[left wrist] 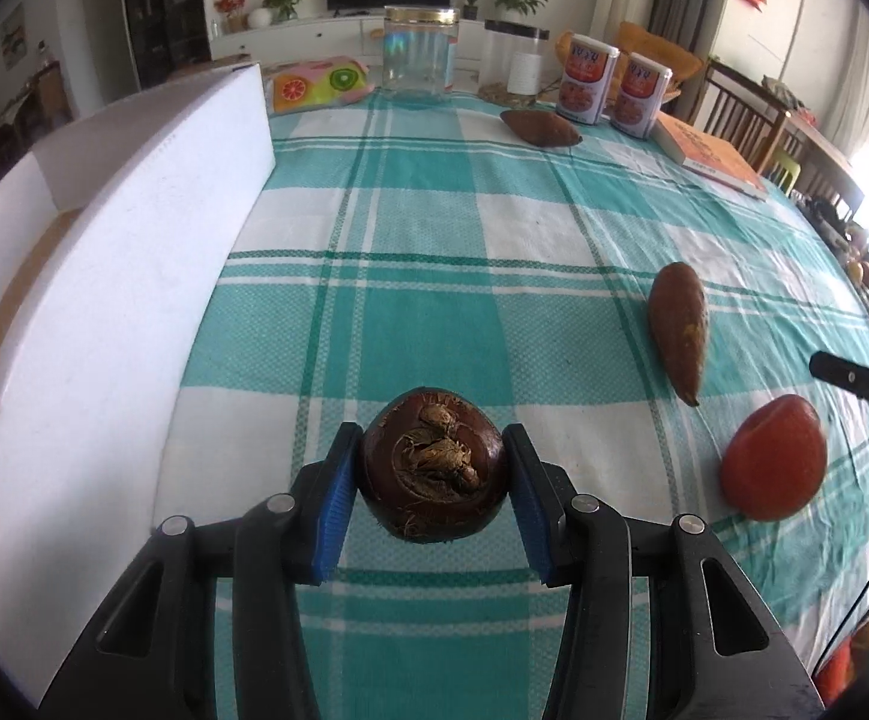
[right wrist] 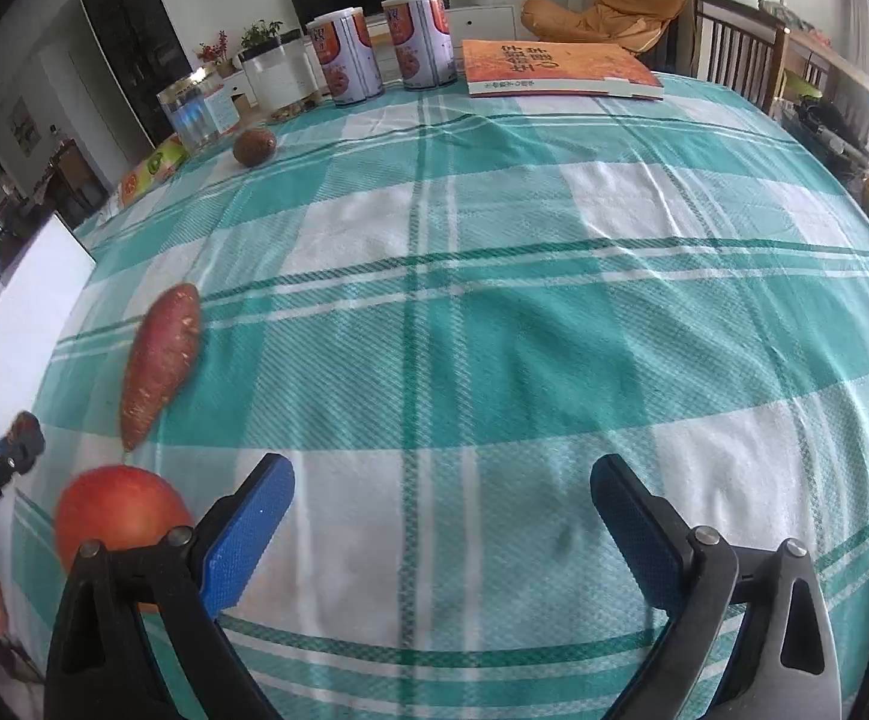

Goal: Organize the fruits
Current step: 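Drop the brown fruit into the box with the left tool while the right tool drops the sweet potato, then withdraw both tools from the box and move the left tool toward the red apple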

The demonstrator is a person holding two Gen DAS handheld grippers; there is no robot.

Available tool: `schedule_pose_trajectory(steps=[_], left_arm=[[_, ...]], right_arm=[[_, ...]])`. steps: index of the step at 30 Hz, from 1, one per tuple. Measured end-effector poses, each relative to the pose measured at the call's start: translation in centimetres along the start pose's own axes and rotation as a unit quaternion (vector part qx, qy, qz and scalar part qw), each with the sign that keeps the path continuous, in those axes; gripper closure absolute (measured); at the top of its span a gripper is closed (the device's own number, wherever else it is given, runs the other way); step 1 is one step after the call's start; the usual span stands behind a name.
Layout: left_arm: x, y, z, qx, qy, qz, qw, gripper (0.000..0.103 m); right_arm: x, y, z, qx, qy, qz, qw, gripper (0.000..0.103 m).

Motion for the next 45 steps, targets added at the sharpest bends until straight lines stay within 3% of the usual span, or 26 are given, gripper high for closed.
schedule_pose_trajectory(steps=[3,6,9,10,13,17,21,25,28,32,35,37,39,41,45], left_arm=[[-2.6,-0.1,0.5,-0.020,0.018,0.010,0.9996,0.054],[-5.5,-0.4,0.5,-0.039,0.042,0.020,0.9981,0.054],[-8.4,-1.3,0.4,-0.054,0.060,0.025,0.9964,0.054],[-9.5,-1.8,0.4,-0.056,0.067,0.024,0.9959,0.054],[-12.7,-4.0,0.4,-0.063,0.093,0.015,0.9936,0.054],[-16.2,-8.9,0.5,-0.097,0.115,0.004,0.9886,0.054],[-17.7,-16.6,1.1,-0.133,0.118,-0.073,0.9813,0.054],[-15.4,-22.0,3.3,-0.167,0.073,-0.117,0.9762,0.054],[-13.0,-23.6,5.0,-0.179,0.036,-0.125,0.9752,0.054],[-11.1,-24.2,6.6,-0.183,0.004,-0.132,0.9743,0.054],[-10.3,-24.0,7.2,-0.182,-0.008,-0.137,0.9736,0.053],[-10.3,-24.0,7.6,-0.186,-0.008,-0.145,0.9718,0.052],[-11.0,-24.3,8.0,-0.188,-0.002,-0.157,0.9696,0.037],[-12.1,-24.5,8.1,-0.188,0.014,-0.168,0.9677,0.024],[-14.3,-23.5,7.2,-0.186,0.054,-0.169,0.9664,0.019]], right_arm=[[0.9,-6.9,-1.5,-0.020,-0.054,-0.057,0.997,0.006],[4.8,-10.8,-1.4,-0.021,-0.124,-0.044,0.991,0.010],[8.6,-11.3,0.0,-0.003,-0.178,0.003,0.984,0.025],[9.5,-11.2,0.5,0.002,-0.188,0.015,0.982,0.034],[9.4,-11.9,0.5,-0.011,-0.169,0.023,0.985,0.060],[7.6,-13.9,-0.2,0.005,-0.148,-0.037,0.988,0.060],[2.2,-21.7,-0.7,-0.034,-0.127,-0.138,0.982,0.060],[-2.6,-33.4,1.8,-0.120,-0.122,-0.233,0.957,0.060],[-3.8,-41.1,5.7,-0.177,-0.133,-0.272,0.937,0.060],[-1.5,-47.5,10.9,-0.272,-0.125,-0.231,0.926,0.060],[1.3,-49.8,13.4,-0.336,-0.105,-0.177,0.919,0.060],[3.1,-50.5,14.7,-0.354,-0.112,-0.163,0.914,0.060],[3.4,-50.5,14.8,-0.346,-0.119,-0.165,0.916,0.057],[2.3,-49.9,14.0,-0.325,-0.109,-0.181,0.922,0.045],[-1.6,-46.7,10.2,-0.305,-0.044,-0.207,0.928,0.034]])
Point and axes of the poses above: each gripper's, at about its wrist camera, not at the fingertips, and x roughly the way its jaws point, y to its right, z to its underside, the point moved 10 cm from there along x, roughly the way its jaws point, and after that the axes turned 7 degrees about x, right-handed, at the moved point
